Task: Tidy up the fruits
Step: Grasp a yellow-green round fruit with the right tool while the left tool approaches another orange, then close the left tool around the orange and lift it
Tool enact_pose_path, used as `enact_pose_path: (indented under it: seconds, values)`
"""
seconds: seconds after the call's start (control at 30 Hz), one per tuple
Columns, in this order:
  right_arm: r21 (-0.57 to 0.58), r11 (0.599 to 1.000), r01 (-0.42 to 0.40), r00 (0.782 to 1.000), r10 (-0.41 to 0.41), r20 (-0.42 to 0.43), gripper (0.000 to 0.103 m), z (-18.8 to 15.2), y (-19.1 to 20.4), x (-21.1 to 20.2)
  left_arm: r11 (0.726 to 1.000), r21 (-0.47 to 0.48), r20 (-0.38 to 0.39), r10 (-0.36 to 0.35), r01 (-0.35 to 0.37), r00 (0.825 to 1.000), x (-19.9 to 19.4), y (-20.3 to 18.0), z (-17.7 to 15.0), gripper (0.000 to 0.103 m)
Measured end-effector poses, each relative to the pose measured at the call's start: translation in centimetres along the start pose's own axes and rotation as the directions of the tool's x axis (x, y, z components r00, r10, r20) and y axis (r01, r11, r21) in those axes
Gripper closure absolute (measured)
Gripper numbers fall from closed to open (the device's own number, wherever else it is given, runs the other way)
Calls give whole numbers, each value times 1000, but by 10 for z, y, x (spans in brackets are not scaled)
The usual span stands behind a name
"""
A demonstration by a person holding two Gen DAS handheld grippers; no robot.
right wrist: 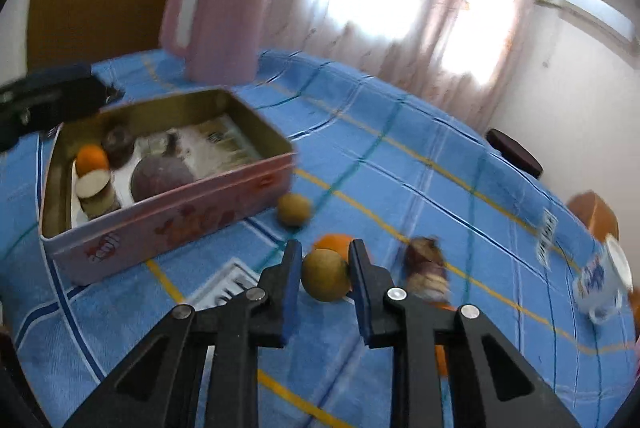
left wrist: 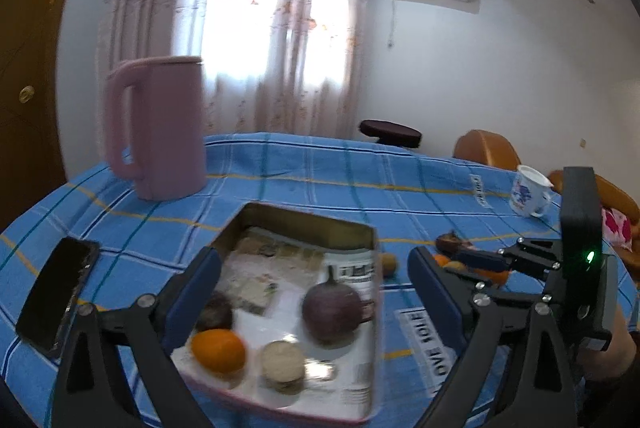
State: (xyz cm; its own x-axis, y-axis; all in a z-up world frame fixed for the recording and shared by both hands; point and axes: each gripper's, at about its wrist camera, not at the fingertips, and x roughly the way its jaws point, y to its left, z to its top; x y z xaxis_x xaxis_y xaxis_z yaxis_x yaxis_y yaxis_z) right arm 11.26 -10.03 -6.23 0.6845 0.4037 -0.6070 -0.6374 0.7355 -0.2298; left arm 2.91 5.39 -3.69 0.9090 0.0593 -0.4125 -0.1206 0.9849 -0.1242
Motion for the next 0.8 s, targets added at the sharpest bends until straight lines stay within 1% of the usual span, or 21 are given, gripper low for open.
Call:
enact_pose_path:
  seconds: [0.07,0.2,0.27,0.4,0.43,0.47,0.5,0.53,0.57,0.6,0.67,0.77,0.8]
  values:
    - [78,997,18,1000,-20,23,78,-8,-22,-12,999,26,-4,-26,26,1000,3,-14,2,6]
    - [194,980,53,998,-60,29,78,-23,-61,-25,993,85,-34,-80,82,996,16,-51,6,6]
    - [209,974,86,995,-93,23,78,-28,-72,-29,988,119,-67,-87,95,994,30,-70,5,6]
    - [256,961,107,993,-116,18,78,-35,-90,-31,979,155,-144,-109,131,984,55,-98,3,8]
    - [267,957,111,993,-120,19,78,-37,-95,-32,977,161,-161,-115,141,980,61,-104,2,11]
    - [277,954,110,992,-121,21,78,-38,-98,-33,974,166,-181,-122,152,976,67,-109,1,17]
    - [286,952,105,993,-117,24,78,-39,-101,-33,971,175,-207,-126,164,970,74,-115,0,22]
    - [290,952,103,993,-115,26,78,-39,-102,-34,969,179,-233,-126,170,964,81,-119,-1,22]
    - [292,951,101,993,-114,30,78,-39,-103,-34,969,179,-253,-123,171,960,88,-121,-2,26]
    - [294,951,97,993,-113,35,78,-39,-103,-35,967,180,-275,-124,178,953,94,-125,-4,33]
    - [292,952,95,993,-112,41,78,-40,-102,-36,968,172,-329,-119,184,937,108,-127,-7,40]
    - [286,954,92,993,-110,49,78,-40,-101,-37,969,162,-371,-116,187,921,117,-127,-12,41]
    - [285,954,92,993,-111,50,78,-42,-101,-39,971,157,-376,-112,182,920,120,-127,-12,41]
